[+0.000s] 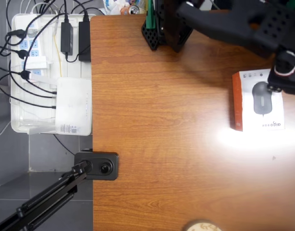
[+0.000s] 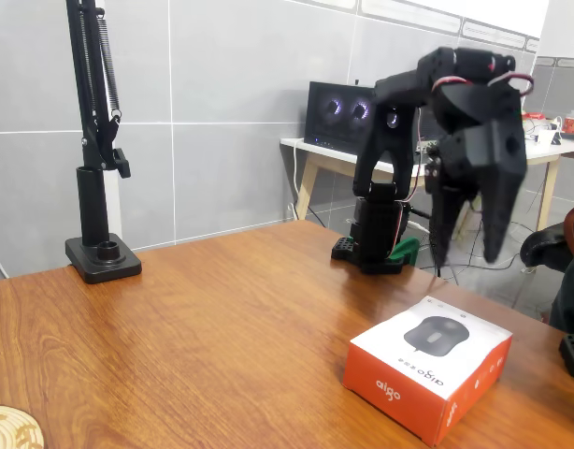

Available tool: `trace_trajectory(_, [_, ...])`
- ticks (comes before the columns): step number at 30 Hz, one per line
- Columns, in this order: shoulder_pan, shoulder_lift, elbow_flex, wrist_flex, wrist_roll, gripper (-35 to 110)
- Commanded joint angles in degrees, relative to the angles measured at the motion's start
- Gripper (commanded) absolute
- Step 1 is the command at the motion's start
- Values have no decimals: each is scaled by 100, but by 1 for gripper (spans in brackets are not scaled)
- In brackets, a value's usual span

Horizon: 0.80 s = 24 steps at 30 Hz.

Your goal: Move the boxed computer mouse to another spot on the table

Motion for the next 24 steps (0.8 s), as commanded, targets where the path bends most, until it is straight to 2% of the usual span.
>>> trace_trajectory(1, [-158, -88, 369, -281, 88, 101])
trace_trajectory(11, [-598, -809, 958, -1389, 466, 100])
trace_trajectory(15, [-650, -1274, 510, -1380, 606, 97])
trace_trajectory(18, [-624, -1644, -70, -1318, 633, 100])
trace_trajectory(24, [-475, -1837, -624, -668, 747, 99])
